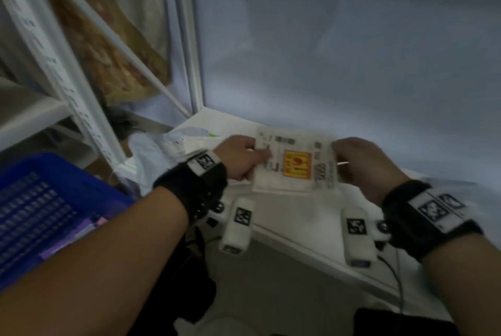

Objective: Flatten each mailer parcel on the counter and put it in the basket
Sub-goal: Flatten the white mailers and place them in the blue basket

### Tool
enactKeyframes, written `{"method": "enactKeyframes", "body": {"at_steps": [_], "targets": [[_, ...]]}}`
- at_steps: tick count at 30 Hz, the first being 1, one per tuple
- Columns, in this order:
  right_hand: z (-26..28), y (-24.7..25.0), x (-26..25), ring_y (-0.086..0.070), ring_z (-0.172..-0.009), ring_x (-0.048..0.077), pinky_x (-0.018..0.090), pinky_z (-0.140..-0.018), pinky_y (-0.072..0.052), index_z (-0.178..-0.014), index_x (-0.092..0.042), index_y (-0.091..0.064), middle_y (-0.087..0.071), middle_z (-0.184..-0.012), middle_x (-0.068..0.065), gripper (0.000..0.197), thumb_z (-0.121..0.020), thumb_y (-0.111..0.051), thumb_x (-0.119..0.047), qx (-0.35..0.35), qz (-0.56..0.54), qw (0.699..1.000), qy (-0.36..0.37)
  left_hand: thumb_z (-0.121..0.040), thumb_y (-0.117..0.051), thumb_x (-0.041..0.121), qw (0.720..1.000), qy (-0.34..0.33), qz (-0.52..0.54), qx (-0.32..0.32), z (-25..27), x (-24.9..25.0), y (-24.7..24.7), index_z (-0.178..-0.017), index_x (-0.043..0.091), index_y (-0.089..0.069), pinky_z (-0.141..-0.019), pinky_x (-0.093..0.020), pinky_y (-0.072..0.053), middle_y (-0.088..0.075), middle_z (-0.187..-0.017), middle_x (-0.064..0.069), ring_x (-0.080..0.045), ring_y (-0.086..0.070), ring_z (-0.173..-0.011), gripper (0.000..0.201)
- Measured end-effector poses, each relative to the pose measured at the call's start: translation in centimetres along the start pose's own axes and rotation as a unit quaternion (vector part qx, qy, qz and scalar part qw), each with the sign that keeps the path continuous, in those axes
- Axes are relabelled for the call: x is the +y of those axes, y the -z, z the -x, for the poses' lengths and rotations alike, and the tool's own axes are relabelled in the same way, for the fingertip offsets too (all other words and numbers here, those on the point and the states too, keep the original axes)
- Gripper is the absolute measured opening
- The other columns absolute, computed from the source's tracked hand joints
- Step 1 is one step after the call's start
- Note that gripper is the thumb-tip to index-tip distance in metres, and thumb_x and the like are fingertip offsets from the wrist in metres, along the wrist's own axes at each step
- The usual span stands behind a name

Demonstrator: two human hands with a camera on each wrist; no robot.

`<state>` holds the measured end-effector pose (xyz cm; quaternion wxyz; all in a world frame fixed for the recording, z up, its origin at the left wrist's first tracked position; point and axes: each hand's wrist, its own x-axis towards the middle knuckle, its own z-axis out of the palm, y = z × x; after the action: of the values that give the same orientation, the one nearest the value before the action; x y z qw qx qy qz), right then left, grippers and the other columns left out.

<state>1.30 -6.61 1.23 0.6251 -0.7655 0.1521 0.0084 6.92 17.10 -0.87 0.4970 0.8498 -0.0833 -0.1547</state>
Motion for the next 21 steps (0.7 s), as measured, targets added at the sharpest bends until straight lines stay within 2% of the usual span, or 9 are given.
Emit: {"method": "enactKeyframes", "body": {"at_steps": [2, 5, 9, 13, 16, 18, 21], "targets": [[0.1, -0.4, 0.1, -0.070, -0.076, 0.026, 0.032, -0.066, -0.058, -0.098, -0.002, -0.063, -0.072, -0.094, 0.016, 0.016, -0.099, -0.053, -0.015, -0.035, 0.009, 0.999, -0.022, -0.092, -0.063, 0.032, 0.999, 0.009, 0.042, 0.002, -0.6, -0.3, 0.2, -0.095, 0.008, -0.069, -0.047, -0.023, -0.036, -0.062, -0.070, -0.018, -0.018, -0.048, -0.046, 0.025], [-0.2, -0.5, 0.2, -0.072, -0.089, 0.028, 0.040, -0.079, -0.060, -0.107, 0.001, -0.064, -0.074, -0.100, 0.015, 0.021, -0.099, -0.054, -0.015, -0.023, 0.032, 0.999, -0.020, -0.093, -0.062, 0.027, 0.998, 0.012, 0.068, 0.004, -0.9, -0.1, 0.0, -0.102, 0.009, -0.068, -0.050, -0.027, -0.037, -0.065, -0.078, -0.021, -0.018, -0.049, -0.046, 0.021], [-0.4, -0.2, -0.5, -0.071, -0.093, 0.027, 0.036, -0.076, -0.060, -0.110, -0.001, -0.063, -0.073, -0.102, 0.014, 0.021, -0.099, -0.053, -0.016, 0.004, 0.023, 1.000, -0.005, -0.097, -0.056, 0.021, 0.992, 0.016, 0.125, -0.008, -0.6, 0.6, -0.1, -0.108, 0.006, -0.065, -0.050, -0.027, -0.037, -0.065, -0.082, -0.018, -0.016, -0.051, -0.047, 0.021], [-0.7, -0.6, -1.0, -0.070, -0.093, 0.025, 0.039, -0.080, -0.059, -0.100, -0.012, -0.061, -0.072, -0.101, 0.010, 0.011, -0.100, -0.052, -0.019, 0.012, 0.008, 1.000, 0.006, -0.098, -0.053, 0.021, 0.989, 0.019, 0.147, -0.005, -0.3, 1.0, -0.1, -0.106, 0.007, -0.065, -0.045, -0.023, -0.035, -0.066, -0.081, -0.010, -0.014, -0.048, -0.046, 0.020], [-0.9, -0.9, -1.4, -0.069, -0.094, 0.022, 0.038, -0.079, -0.058, -0.095, -0.017, -0.061, -0.072, -0.101, 0.007, 0.011, -0.100, -0.052, -0.021, 0.009, -0.006, 1.000, 0.012, -0.099, -0.051, 0.019, 0.989, 0.018, 0.147, 0.012, 0.0, 1.6, 0.1, -0.101, 0.009, -0.064, -0.040, -0.021, -0.032, -0.066, -0.070, -0.001, -0.012, -0.045, -0.044, 0.017], [-1.0, -0.9, -1.8, -0.069, -0.095, 0.021, 0.036, -0.076, -0.058, -0.093, -0.018, -0.061, -0.072, -0.102, 0.006, 0.013, -0.101, -0.050, -0.020, 0.005, -0.014, 1.000, 0.017, -0.099, -0.052, 0.018, 0.987, 0.018, 0.158, 0.027, 0.2, 2.1, 0.2, -0.097, 0.010, -0.063, -0.042, -0.022, -0.028, -0.066, -0.062, 0.004, -0.012, -0.044, -0.043, 0.014], [-0.8, -1.2, -1.8, -0.071, -0.096, 0.022, 0.037, -0.078, -0.059, -0.094, -0.018, -0.063, -0.073, -0.101, 0.006, 0.021, -0.101, -0.044, -0.013, -0.010, -0.035, 0.999, 0.012, -0.097, -0.055, 0.016, 0.985, 0.019, 0.165, 0.041, 0.7, 2.3, 0.4, -0.099, 0.008, -0.064, -0.044, -0.024, -0.029, -0.069, -0.075, -0.004, -0.014, -0.045, -0.044, 0.012]]}}
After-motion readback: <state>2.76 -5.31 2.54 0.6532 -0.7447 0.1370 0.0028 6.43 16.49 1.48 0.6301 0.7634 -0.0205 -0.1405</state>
